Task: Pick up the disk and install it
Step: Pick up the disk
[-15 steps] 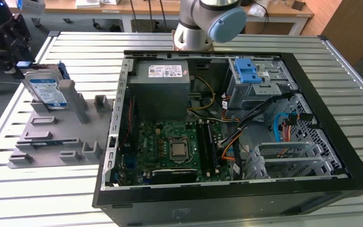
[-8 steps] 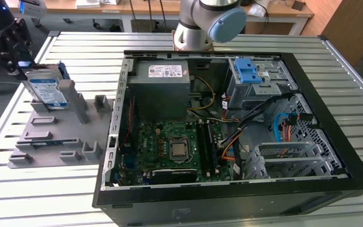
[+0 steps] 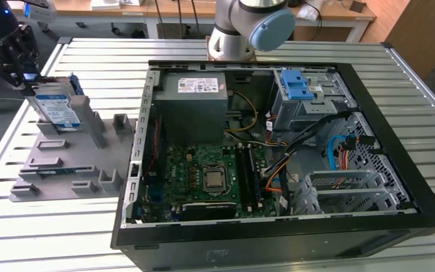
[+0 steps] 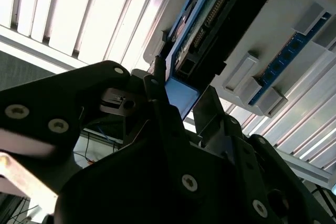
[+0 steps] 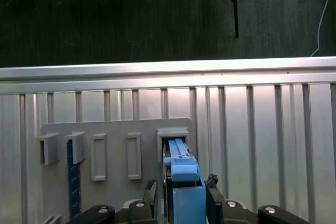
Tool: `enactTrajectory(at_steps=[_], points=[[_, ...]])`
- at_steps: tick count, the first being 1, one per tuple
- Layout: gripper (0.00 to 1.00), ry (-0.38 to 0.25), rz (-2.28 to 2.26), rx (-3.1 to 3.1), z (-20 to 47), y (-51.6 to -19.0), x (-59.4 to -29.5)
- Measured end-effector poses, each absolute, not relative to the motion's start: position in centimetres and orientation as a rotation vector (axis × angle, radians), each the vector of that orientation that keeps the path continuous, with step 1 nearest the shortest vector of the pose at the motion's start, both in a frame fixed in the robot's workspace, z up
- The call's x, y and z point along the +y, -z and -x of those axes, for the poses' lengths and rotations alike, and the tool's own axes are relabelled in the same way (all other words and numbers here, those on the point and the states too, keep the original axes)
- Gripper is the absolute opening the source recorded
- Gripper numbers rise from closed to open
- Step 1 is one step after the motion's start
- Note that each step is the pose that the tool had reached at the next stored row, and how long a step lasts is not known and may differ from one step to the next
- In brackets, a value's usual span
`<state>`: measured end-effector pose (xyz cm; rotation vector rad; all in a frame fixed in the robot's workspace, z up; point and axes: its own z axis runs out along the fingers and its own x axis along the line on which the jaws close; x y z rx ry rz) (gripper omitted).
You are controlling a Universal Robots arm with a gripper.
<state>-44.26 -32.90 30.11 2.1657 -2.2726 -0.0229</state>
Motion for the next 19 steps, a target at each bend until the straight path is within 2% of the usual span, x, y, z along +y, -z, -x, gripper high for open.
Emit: enactTrajectory(at_steps=[3, 4, 5, 13, 15, 16, 19], points=[[0.48, 0.023, -2.166, -2.273, 44.3, -30.0, -32.9], [0.49, 0.024, -2.165, -2.272, 44.3, -30.0, -32.9], [0.55, 0.028, -2.163, -2.270, 44.3, -29.9, -32.9], [0.55, 0.034, -2.164, -2.271, 44.3, -29.1, -32.9], [0.54, 0.035, -2.164, -2.271, 44.3, -29.0, -32.9], [0.47, 0.035, -2.164, -2.270, 44.3, -29.0, -32.9], [0.47, 0.034, -2.164, -2.270, 44.3, -29.0, -32.9]])
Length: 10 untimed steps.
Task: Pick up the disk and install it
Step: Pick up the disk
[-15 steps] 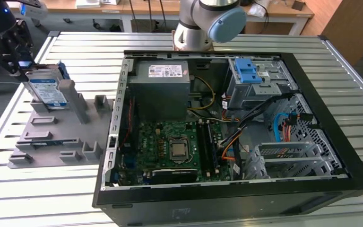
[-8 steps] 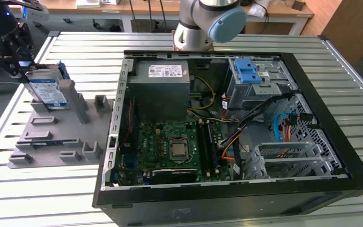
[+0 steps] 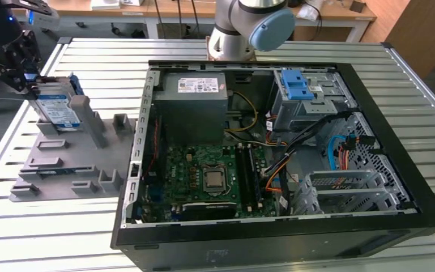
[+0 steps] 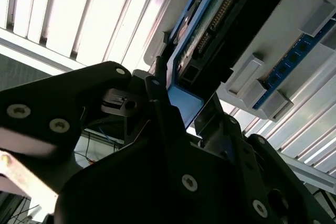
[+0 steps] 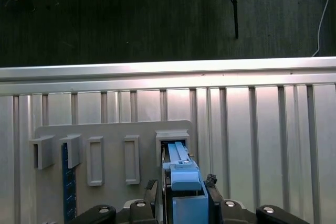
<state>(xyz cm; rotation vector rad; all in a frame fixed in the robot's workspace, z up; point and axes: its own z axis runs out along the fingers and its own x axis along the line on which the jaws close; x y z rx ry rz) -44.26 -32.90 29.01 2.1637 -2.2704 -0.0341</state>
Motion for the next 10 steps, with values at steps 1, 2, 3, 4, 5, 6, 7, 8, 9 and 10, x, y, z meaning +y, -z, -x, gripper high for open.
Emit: enactTrajectory(at_steps=[1, 2, 3, 4, 5, 6, 7, 8, 9, 10], points=[[0.46, 0.034, -2.164, -2.270, 44.26, -29.00, -32.90], [0.46, 0.034, -2.164, -2.270, 44.26, -29.00, -32.90], [0.39, 0.034, -2.164, -2.270, 44.27, -29.00, -32.90], [0.39, 0.034, -2.164, -2.270, 44.26, -29.00, -32.90], [0.38, 0.034, -2.163, -2.270, 44.27, -29.00, -32.90], [0.38, 0.034, -2.164, -2.270, 44.26, -29.01, -32.90], [0.38, 0.034, -2.164, -2.270, 44.26, -29.00, -32.90], [0.36, 0.034, -2.163, -2.270, 44.27, -29.01, -32.90], [0.36, 0.034, -2.163, -2.270, 44.27, -29.00, -32.90], [0.36, 0.033, -2.163, -2.270, 44.27, -29.00, -32.90]])
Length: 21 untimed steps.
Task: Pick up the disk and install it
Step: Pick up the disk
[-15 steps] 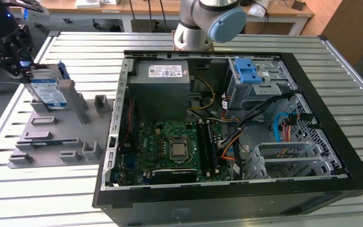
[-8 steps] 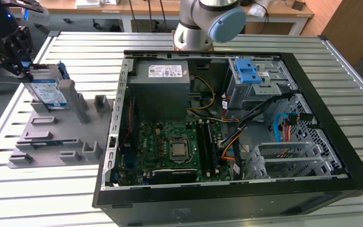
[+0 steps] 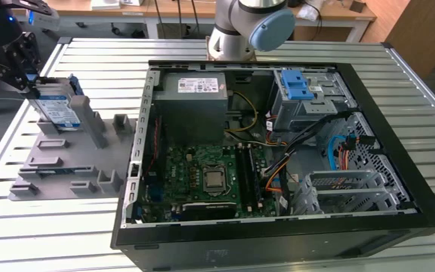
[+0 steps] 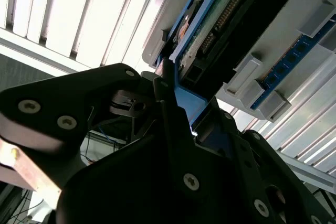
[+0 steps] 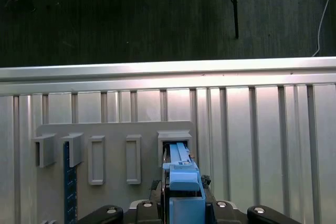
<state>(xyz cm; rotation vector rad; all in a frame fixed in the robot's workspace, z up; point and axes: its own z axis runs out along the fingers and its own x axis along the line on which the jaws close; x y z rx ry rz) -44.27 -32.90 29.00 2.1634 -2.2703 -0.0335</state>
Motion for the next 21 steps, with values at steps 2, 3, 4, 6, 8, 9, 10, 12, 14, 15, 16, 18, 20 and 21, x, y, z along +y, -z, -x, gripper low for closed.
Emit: enactTrajectory(at_steps=[2, 3, 4, 6, 8, 9, 10, 12, 14, 15, 16, 18, 20, 21], points=[[0.36, 0.033, -2.167, -2.267, 44.27, -29.00, -32.90], [0.36, 0.031, -2.173, -2.259, 44.26, -29.00, -32.91], [0.36, 0.029, -2.181, -2.250, 44.26, -28.99, -32.91], [0.36, 0.027, -2.199, -2.230, 44.26, -29.00, -32.92], [0.36, 0.027, -2.203, -2.225, 44.27, -29.00, -32.92], [0.36, 0.027, -2.204, -2.224, 44.27, -29.01, -32.91], [0.36, 0.027, -2.205, -2.224, 44.26, -29.01, -32.91], [0.36, 0.026, -2.205, -2.224, 44.26, -29.02, -32.91], [0.36, 0.026, -2.205, -2.224, 44.26, -29.02, -32.92], [0.36, 0.026, -2.205, -2.224, 44.26, -29.02, -32.92], [0.38, 0.026, -2.205, -2.224, 44.26, -29.02, -32.92], [0.44, 0.026, -2.205, -2.224, 44.26, -29.02, -32.92], [0.44, 0.026, -2.205, -2.224, 44.27, -29.02, -32.92], [0.44, 0.026, -2.205, -2.224, 44.26, -29.02, -32.92]])
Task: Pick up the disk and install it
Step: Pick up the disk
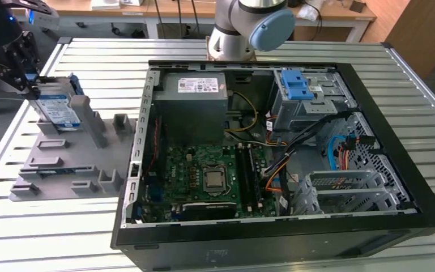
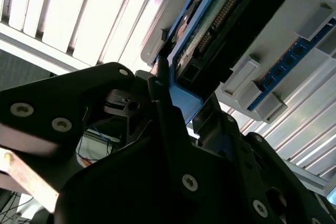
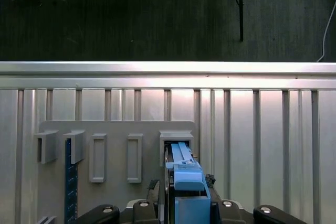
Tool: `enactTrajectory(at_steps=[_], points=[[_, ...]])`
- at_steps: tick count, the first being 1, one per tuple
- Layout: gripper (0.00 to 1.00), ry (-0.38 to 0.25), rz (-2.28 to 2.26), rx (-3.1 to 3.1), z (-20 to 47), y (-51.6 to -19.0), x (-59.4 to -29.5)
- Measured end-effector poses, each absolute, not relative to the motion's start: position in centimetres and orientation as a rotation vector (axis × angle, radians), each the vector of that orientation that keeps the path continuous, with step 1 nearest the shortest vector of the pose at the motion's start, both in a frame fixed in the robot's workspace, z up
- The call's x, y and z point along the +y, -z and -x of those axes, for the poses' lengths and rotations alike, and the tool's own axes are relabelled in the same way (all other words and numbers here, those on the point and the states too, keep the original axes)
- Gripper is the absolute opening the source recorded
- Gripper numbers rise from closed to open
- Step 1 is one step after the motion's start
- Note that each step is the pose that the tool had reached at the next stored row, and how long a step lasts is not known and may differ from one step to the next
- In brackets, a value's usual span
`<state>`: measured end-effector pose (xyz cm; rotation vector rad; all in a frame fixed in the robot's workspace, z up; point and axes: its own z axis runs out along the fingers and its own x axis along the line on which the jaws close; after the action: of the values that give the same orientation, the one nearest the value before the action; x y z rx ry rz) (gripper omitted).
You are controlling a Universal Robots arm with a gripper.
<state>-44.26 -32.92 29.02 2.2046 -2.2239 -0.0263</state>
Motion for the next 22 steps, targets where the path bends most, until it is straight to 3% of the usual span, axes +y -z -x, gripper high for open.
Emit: enactTrajectory(at_steps=[3, 4, 22], points=[[0.42, 0.026, -2.205, -2.224, 44.27, -29.02, -32.91], [0.36, 0.026, -2.204, -2.224, 44.27, -29.02, -32.92], [0.36, 0.028, -2.205, -2.224, 44.27, -29.62, -32.91]])
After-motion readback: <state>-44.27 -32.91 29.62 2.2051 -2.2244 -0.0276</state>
